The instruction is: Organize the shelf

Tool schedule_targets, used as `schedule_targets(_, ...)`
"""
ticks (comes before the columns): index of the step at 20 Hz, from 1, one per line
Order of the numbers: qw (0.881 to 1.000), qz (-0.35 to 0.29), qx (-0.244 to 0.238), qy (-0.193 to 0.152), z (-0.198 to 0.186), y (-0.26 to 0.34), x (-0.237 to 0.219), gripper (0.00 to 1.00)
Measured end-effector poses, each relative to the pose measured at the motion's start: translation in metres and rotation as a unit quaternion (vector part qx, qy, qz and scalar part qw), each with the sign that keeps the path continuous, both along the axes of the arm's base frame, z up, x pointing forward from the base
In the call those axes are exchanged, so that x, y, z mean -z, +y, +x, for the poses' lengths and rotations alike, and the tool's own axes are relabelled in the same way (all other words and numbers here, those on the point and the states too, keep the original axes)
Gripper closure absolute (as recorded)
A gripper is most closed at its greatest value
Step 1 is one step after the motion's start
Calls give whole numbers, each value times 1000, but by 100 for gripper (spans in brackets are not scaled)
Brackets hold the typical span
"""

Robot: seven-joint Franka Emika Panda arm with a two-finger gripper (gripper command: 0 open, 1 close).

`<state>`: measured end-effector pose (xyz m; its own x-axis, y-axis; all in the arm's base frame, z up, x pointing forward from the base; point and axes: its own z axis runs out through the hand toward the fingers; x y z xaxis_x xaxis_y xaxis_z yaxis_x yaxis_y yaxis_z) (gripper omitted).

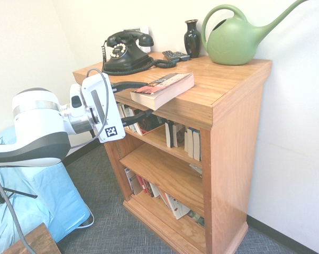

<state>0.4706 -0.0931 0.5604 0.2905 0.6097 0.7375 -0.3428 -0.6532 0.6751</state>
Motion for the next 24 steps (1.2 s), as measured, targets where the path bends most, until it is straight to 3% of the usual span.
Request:
schedule_targets(2,1000,-1,-5,0,4,5,-1,0)
schedule_targets(3,1000,-1,-7,0,4,7,0,100)
schedule_targets(24,1000,14,-3,-6,0,8,-10,100)
